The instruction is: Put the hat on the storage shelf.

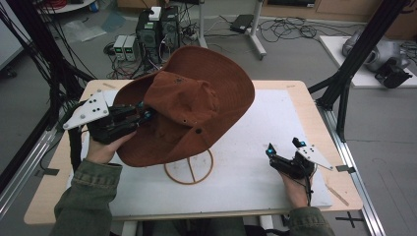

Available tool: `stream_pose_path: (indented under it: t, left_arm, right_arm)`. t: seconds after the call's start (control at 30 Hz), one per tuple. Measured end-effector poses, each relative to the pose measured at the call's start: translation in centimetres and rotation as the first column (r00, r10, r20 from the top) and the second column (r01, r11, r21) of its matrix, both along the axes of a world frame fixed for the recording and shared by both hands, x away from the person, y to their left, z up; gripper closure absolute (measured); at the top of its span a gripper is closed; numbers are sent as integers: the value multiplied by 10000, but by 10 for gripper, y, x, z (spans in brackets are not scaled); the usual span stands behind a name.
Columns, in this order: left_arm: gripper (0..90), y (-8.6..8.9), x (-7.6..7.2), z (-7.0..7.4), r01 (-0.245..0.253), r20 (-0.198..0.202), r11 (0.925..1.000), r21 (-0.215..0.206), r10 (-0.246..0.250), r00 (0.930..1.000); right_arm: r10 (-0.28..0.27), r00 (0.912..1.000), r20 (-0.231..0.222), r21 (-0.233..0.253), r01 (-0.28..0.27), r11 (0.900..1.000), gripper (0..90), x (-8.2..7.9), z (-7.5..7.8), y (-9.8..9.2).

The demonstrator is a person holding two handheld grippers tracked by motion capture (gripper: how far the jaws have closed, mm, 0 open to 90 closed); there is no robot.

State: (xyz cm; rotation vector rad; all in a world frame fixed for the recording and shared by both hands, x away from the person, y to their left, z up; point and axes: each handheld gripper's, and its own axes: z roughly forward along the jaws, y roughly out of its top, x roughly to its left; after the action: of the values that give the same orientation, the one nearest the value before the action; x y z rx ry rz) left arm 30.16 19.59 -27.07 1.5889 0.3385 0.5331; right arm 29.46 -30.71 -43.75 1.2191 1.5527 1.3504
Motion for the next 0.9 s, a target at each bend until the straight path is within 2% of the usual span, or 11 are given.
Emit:
stream_pose_path:
  t: [0.53, 0.67, 0.77, 0.9]
  left_arm:
    - [854, -2, 5, -5, 216, -423, 9988, 440, -198, 9989]
    - [849, -3, 5, -4, 212, -377, 9987, 464, -195, 9991]
    - [802, -4, 5, -3, 348, -453, 9990, 280, -335, 9984]
    - [738, -4, 6, -3, 271, -461, 9996, 79, -268, 9986]
  right_arm:
    - [23, 10000, -25, 3, -23, 10000, 48, 0, 0, 1]
    - [11, 10000, -6, -39, -11, 10000, 48, 0, 0, 0]
    - [19, 10000, 0, -44, -19, 10000, 48, 0, 0, 0]
    - [15, 10000, -22, 12, -15, 10000, 48, 0, 0, 0]
